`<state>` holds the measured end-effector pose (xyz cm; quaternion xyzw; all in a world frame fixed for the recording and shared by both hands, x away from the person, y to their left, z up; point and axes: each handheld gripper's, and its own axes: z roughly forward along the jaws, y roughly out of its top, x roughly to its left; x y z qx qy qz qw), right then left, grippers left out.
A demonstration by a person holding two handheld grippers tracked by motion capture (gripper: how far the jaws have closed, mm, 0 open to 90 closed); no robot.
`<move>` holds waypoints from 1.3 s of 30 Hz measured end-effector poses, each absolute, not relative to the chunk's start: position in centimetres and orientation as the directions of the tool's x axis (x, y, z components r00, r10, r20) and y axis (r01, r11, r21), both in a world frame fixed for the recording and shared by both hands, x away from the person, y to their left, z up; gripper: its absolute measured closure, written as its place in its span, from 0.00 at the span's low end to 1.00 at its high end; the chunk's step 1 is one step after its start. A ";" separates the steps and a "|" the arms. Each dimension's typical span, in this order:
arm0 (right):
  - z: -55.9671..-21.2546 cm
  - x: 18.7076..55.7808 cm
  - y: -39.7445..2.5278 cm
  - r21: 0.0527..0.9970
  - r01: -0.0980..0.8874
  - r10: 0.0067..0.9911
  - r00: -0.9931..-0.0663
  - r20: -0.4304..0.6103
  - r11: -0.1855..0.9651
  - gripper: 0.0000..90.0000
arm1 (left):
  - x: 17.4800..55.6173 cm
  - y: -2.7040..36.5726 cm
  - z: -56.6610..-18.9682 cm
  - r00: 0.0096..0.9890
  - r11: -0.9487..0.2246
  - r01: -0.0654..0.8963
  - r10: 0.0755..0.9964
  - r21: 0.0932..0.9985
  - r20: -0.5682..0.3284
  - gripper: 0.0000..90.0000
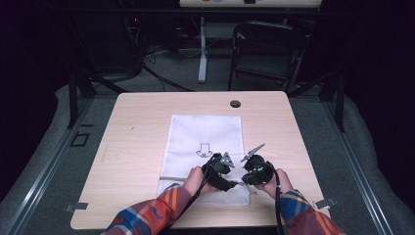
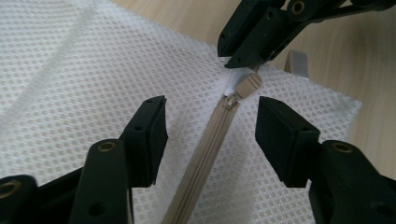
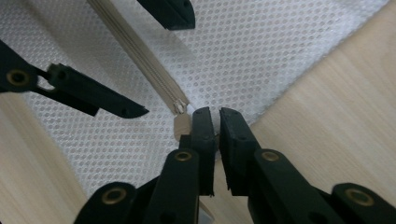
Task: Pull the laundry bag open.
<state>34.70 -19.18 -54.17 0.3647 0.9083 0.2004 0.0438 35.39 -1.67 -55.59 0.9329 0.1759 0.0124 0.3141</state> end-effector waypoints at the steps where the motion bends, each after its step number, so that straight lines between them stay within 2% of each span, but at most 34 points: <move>1: -54.3 34.6 -19.0 0.403 0.654 0.689 -0.721 0.074 0.641 0.98 | 35.4 -1.7 -55.7 0.939 -0.746 0.318 0.333 0.585 -0.085 0.50; 3: -54.3 34.7 -19.0 0.384 0.641 0.671 -0.738 0.071 0.665 0.99 | 35.4 -1.8 -56.2 0.939 -0.751 0.323 0.331 0.575 -0.094 0.51; 12: -54.8 34.5 -18.4 0.417 0.658 0.674 -0.727 0.133 0.628 1.00 | 35.2 -1.2 -55.8 0.941 -0.754 0.317 0.325 0.575 -0.093 0.50; 17: -54.8 34.6 -17.9 0.414 0.639 0.657 -0.744 0.120 0.648 1.00 | 35.5 -0.2 -56.0 0.932 -0.751 0.340 0.348 0.566 -0.099 0.47; 20: -54.8 34.6 -17.6 0.413 0.634 0.657 -0.747 0.106 0.654 1.00 | 35.5 -0.1 -56.1 0.932 -0.747 0.339 0.351 0.572 -0.094 0.48; 24: -54.7 34.7 -17.9 0.407 0.639 0.672 -0.736 0.079 0.652 1.00 | 35.4 -0.6 -55.9 0.946 -0.744 0.294 0.317 0.600 -0.070 0.58; 28: -55.1 34.8 -18.0 0.421 0.664 0.691 -0.714 0.113 0.618 1.00 | 35.2 -1.5 -56.5 0.955 -0.760 0.267 0.291 0.593 -0.057 0.66; 31: -55.0 34.9 -18.2 0.394 0.655 0.680 -0.727 0.096 0.645 1.00 | 35.2 -1.6 -56.6 0.954 -0.757 0.260 0.298 0.600 -0.036 0.75; 34: -55.1 34.9 -18.2 0.403 0.652 0.677 -0.729 0.102 0.642 1.00 | 35.2 -1.6 -56.6 0.959 -0.758 0.241 0.283 0.605 -0.027 0.79; 39: -55.2 34.9 -18.3 0.404 0.655 0.680 -0.726 0.103 0.638 1.00 | 35.1 -1.8 -56.5 0.961 -0.752 0.226 0.276 0.619 -0.016 0.79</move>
